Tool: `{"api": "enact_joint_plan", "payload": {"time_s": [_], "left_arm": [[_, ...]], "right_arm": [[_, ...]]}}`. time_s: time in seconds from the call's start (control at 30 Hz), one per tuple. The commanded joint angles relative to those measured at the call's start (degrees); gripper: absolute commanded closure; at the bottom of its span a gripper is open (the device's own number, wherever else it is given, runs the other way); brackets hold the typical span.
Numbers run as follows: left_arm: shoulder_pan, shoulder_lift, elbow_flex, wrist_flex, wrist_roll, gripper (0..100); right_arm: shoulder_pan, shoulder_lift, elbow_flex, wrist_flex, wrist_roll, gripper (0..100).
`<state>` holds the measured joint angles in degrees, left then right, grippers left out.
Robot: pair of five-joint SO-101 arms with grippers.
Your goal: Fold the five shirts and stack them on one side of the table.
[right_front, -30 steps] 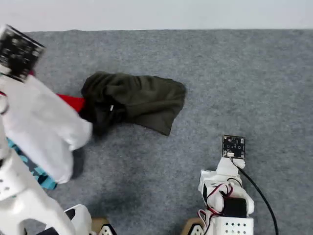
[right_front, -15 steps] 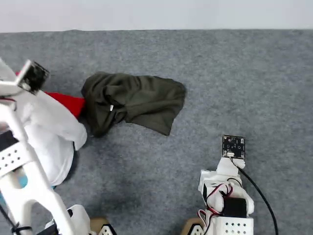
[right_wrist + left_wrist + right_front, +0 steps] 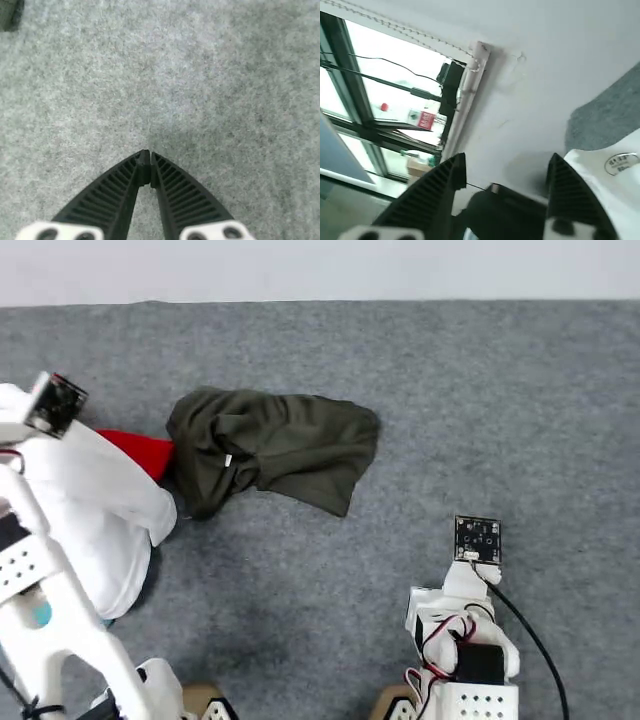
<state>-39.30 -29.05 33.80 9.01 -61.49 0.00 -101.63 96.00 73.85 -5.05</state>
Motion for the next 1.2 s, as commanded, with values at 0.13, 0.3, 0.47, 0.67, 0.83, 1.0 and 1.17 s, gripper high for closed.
{"api": "enact_joint_plan", "payload": {"time_s": [0.13,0.3,0.47,0.67,0.83,1.0,1.17], "left_arm": [[3.2,-1.5,-25.2,45.6,9.0,75],[8.2,-1.8,-29.0,60.3,14.7,75],[13.0,-1.8,-30.2,71.2,23.2,75],[19.4,-1.8,-30.2,78.9,35.7,84],[28.3,-1.8,-30.4,84.6,44.6,97],[36.7,-1.8,-30.9,87.2,49.0,99],[46.0,-1.3,-31.4,89.8,50.1,99]], "right_arm": [[0.1,-0.8,0.5,0.2,0.4,98.9],[0.1,-0.8,0.5,0.2,0.4,98.9],[0.1,-0.8,0.5,0.2,0.4,98.9],[0.1,-0.8,0.5,0.2,0.4,98.9],[0.1,-0.8,0.5,0.2,0.4,98.9],[0.1,-0.8,0.5,0.2,0.4,98.9],[0.1,-0.8,0.5,0.2,0.4,98.9]]}}
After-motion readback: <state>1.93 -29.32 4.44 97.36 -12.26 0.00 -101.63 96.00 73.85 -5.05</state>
